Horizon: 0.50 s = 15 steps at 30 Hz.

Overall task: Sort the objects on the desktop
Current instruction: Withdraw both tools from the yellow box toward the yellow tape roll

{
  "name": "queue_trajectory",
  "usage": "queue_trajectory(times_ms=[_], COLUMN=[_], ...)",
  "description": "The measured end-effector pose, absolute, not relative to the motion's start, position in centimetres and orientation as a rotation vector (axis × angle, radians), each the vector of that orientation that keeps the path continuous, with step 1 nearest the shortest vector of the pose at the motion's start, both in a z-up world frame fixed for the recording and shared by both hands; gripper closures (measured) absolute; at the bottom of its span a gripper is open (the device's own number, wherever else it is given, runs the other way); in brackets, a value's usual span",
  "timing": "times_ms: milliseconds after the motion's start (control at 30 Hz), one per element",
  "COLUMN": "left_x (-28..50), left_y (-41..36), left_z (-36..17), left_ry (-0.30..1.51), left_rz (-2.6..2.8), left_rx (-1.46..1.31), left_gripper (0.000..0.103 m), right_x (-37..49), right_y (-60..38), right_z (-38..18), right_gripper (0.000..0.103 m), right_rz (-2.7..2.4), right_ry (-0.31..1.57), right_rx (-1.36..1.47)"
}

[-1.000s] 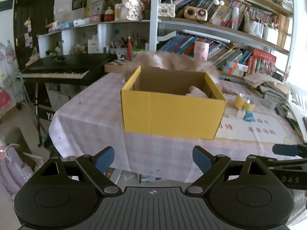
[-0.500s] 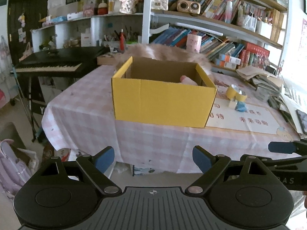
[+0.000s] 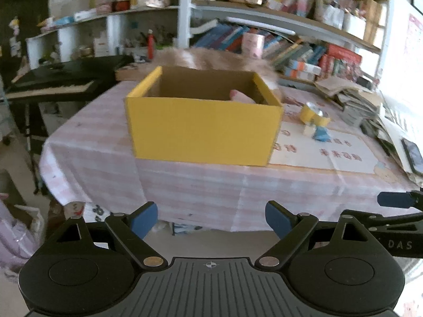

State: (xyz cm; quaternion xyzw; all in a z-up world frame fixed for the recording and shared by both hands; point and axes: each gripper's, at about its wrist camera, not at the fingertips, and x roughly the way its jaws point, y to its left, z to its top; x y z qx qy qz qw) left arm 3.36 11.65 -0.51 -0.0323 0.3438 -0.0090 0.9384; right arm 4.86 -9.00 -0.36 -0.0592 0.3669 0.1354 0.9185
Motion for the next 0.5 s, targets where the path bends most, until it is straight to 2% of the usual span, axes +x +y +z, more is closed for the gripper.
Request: queue_trajectory(times_ms=[500], left_x=[7.5], left_y=[5.1], left_z=[-0.9], left_ry=[0.723], left_rz=[-0.207], left_rx=[0.014], left_gripper=[0.012], right_x=[6.6], right_y=[-15.0], right_z=[-0.8], right_gripper=[0.029], right_rz=[0.135], right_ry=[0.793], right_rx=[-0.059])
